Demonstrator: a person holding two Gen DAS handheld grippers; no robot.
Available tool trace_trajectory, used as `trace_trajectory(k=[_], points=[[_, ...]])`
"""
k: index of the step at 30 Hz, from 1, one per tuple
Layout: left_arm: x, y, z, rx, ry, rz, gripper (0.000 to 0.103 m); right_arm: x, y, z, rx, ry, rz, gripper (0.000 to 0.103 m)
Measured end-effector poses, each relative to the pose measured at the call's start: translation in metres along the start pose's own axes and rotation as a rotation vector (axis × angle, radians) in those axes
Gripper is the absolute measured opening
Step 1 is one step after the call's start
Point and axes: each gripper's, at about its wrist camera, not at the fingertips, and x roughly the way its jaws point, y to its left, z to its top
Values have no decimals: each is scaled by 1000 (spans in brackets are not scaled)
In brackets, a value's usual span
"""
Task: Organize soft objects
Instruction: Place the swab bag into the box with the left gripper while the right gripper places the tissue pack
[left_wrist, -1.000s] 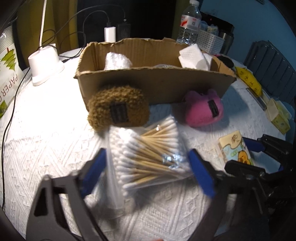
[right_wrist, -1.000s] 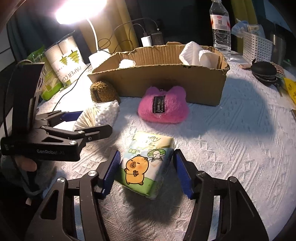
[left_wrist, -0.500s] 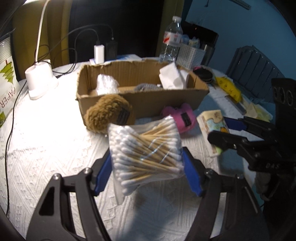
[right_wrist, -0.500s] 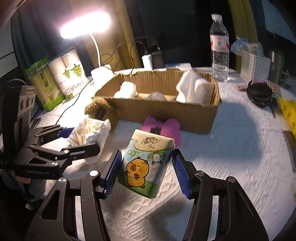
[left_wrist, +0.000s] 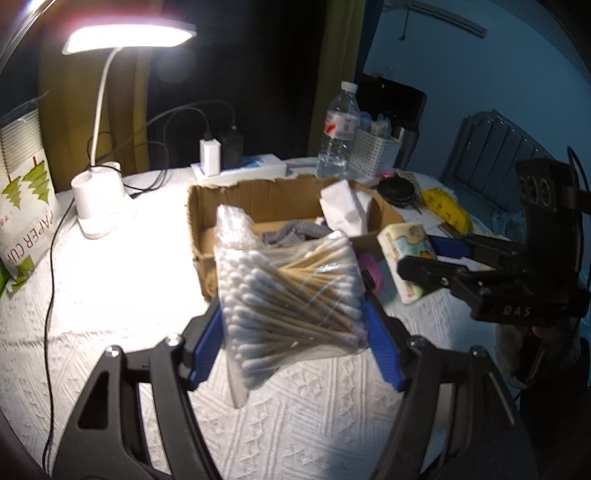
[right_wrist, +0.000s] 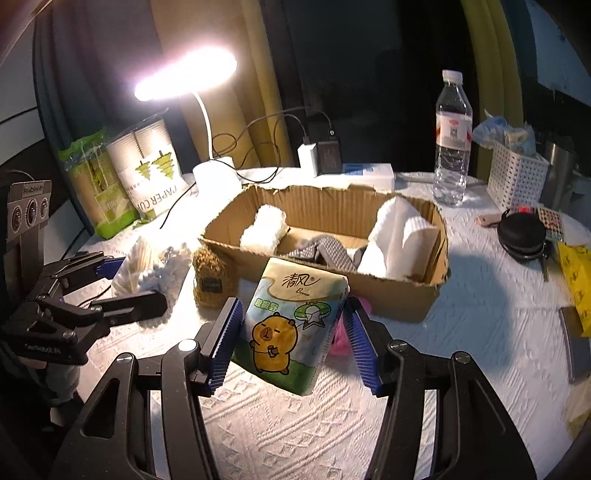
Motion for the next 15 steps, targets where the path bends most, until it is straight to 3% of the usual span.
trace_trajectory(k=[15], points=[[11,14,45,19,-102,26,72,-1,-8,32,-10,-54,-14,60]])
